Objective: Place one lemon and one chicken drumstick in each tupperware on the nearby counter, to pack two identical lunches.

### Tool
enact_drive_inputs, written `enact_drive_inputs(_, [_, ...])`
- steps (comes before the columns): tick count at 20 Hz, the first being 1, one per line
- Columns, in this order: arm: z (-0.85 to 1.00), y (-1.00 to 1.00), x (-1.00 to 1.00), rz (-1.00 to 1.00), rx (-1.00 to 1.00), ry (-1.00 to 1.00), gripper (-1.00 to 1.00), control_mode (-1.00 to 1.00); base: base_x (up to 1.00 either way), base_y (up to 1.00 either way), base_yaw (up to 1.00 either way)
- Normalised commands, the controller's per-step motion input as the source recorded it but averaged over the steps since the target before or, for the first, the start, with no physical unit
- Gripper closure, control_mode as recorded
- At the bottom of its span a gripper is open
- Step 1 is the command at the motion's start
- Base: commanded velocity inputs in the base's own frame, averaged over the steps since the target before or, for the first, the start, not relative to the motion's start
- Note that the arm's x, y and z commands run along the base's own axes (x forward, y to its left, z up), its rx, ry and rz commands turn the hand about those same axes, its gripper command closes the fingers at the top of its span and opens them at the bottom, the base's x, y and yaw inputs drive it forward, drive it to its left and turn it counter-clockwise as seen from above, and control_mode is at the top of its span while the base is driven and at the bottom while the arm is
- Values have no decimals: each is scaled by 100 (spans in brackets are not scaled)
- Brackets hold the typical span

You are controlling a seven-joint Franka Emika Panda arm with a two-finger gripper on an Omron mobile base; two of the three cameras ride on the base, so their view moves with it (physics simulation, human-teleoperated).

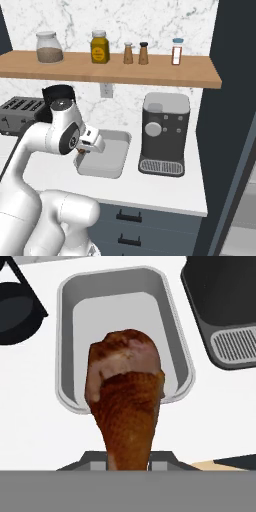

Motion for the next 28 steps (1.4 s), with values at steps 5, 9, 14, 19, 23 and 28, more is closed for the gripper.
enact_drive_inputs(5, [-78, 0, 100, -2, 0, 32, 100, -100, 0, 0, 0])
enact_drive_inputs(9, [-79, 0, 100, 0, 0, 38, 100, -100, 0, 0, 0])
enact_drive_inputs(14, [-9, -1, 75, 2, 0, 25, 100, -100, 0, 0, 0])
enact_drive_inputs(19, [-2, -8, 27, 2, 0, 0, 100, -100, 0, 0, 0])
enact_drive_inputs(23, [-59, -8, 22, 0, 0, -1, 100, -100, 0, 0, 0])
enact_drive_inputs(28, [-82, -1, 9, 0, 0, -10, 100, -100, 0, 0, 0])
